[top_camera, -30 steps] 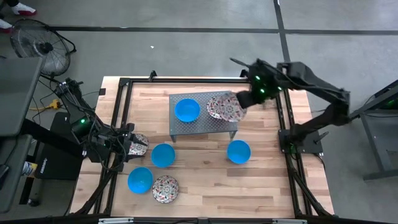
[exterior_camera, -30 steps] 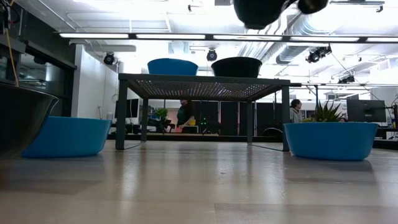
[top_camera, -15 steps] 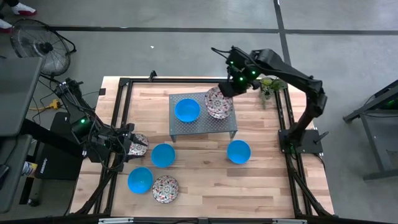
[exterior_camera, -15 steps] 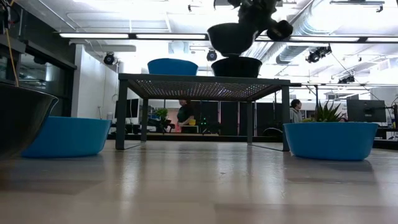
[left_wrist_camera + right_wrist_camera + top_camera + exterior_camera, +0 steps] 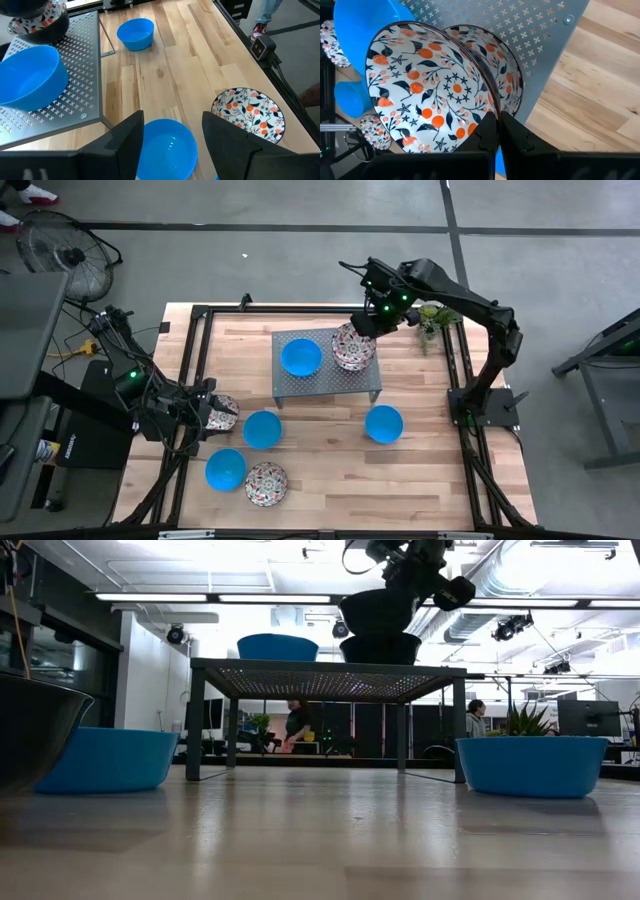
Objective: Pick & Place Mini bowls
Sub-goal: Stack the white bowl on top of the white bowl on the shelf
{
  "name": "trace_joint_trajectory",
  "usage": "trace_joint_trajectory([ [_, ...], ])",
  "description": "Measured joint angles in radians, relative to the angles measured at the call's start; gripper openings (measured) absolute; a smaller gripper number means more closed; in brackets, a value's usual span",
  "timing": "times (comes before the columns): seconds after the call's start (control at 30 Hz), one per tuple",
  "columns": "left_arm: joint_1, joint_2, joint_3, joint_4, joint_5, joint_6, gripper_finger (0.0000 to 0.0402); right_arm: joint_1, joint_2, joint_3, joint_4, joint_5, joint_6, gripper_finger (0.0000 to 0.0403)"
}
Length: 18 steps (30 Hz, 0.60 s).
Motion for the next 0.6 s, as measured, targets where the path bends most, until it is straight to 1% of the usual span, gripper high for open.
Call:
trace_joint_trajectory([
  [0.1, 0.0, 0.0, 0.0, 0.0, -0.01, 0.002, 0.0197, 0.005, 0.001, 0.0, -0.002, 0.034, 0.014, 0.0],
  [0.3, 0.0, 0.0, 0.0, 0.0, -0.01, 0.002, 0.0197, 0.009, 0.001, 0.0, -0.006, 0.054, 0.039, 0.0],
  [0.6, 0.0, 0.0, 0.0, 0.0, -0.011, 0.002, 0.0197, 0.044, 0.007, -0.001, -0.017, 0.113, 0.059, 0.0],
])
